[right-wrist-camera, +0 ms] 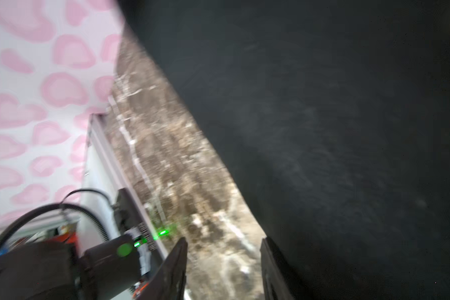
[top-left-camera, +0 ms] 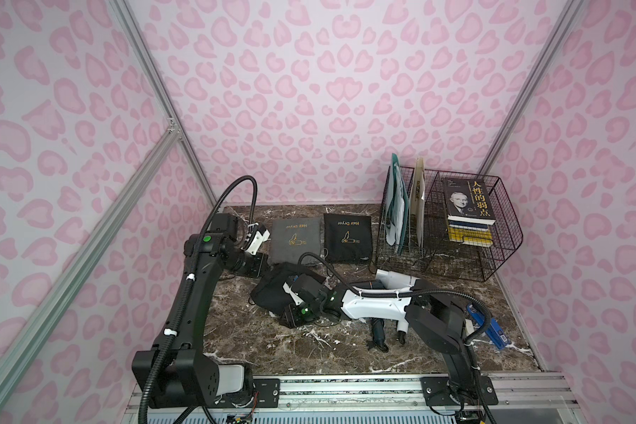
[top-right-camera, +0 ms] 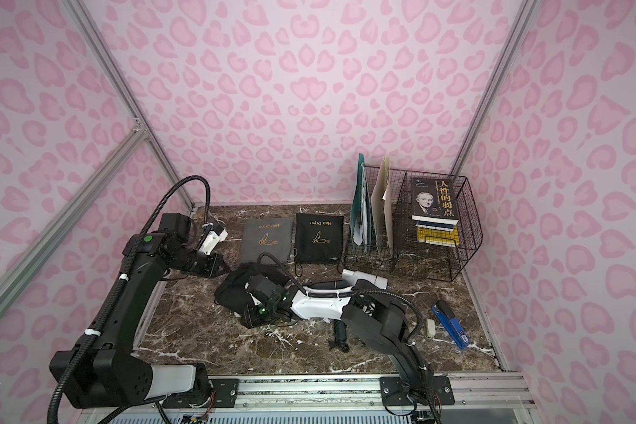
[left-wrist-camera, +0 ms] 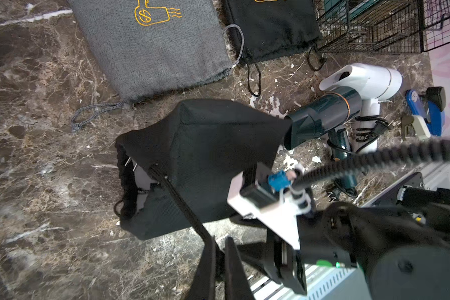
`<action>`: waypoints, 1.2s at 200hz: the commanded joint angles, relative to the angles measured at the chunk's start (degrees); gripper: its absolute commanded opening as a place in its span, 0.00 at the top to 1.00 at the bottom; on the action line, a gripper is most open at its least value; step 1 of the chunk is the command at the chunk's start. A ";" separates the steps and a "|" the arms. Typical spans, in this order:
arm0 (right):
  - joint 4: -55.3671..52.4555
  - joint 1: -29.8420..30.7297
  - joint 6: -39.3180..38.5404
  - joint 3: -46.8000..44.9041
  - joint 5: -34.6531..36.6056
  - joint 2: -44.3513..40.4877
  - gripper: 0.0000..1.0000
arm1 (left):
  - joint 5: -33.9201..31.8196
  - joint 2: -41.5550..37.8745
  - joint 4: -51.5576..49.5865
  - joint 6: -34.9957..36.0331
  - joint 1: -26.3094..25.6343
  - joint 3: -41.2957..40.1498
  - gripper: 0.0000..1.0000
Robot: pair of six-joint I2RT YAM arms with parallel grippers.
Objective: Pack away hair dryers
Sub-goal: Adjust the drawstring bag at the center of the board.
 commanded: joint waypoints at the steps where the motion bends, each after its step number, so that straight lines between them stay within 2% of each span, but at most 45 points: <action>1: -7.28 -1.58 -3.35 0.71 5.64 0.28 0.52 | -1.47 -1.56 -2.75 3.17 0.09 -0.92 0.98; 27: -11.29 -3.70 -7.07 2.23 9.81 -0.52 0.52 | -1.89 -3.59 -5.06 5.23 0.04 -2.80 0.98; 69: -10.70 -8.03 -11.48 2.50 12.96 -2.12 0.51 | 3.59 -4.72 -12.69 10.66 0.04 -5.11 0.98; 90: -9.62 -8.06 -13.65 1.80 13.85 -4.47 0.52 | 2.11 -4.66 -12.17 11.09 0.05 -6.63 0.98; 121: -7.38 -2.52 -15.83 -1.72 18.58 -9.74 0.52 | 0.64 -3.72 -9.16 9.52 0.09 -5.48 0.98; 151: -4.73 4.24 -14.47 -7.58 23.28 -13.52 0.51 | -0.41 0.25 -8.34 7.48 0.16 -2.65 0.98; 174: -1.22 7.86 -12.88 -9.14 22.80 -13.61 0.51 | -3.03 1.78 -5.54 6.72 0.23 -3.67 0.98; 205: -1.56 10.08 -12.10 -4.71 22.59 -8.95 0.50 | -2.36 3.59 -4.67 6.10 0.42 -2.62 0.98; 240: -3.71 10.86 -12.75 2.40 22.51 -3.79 0.49 | 1.53 3.71 -6.96 5.25 0.45 1.02 0.98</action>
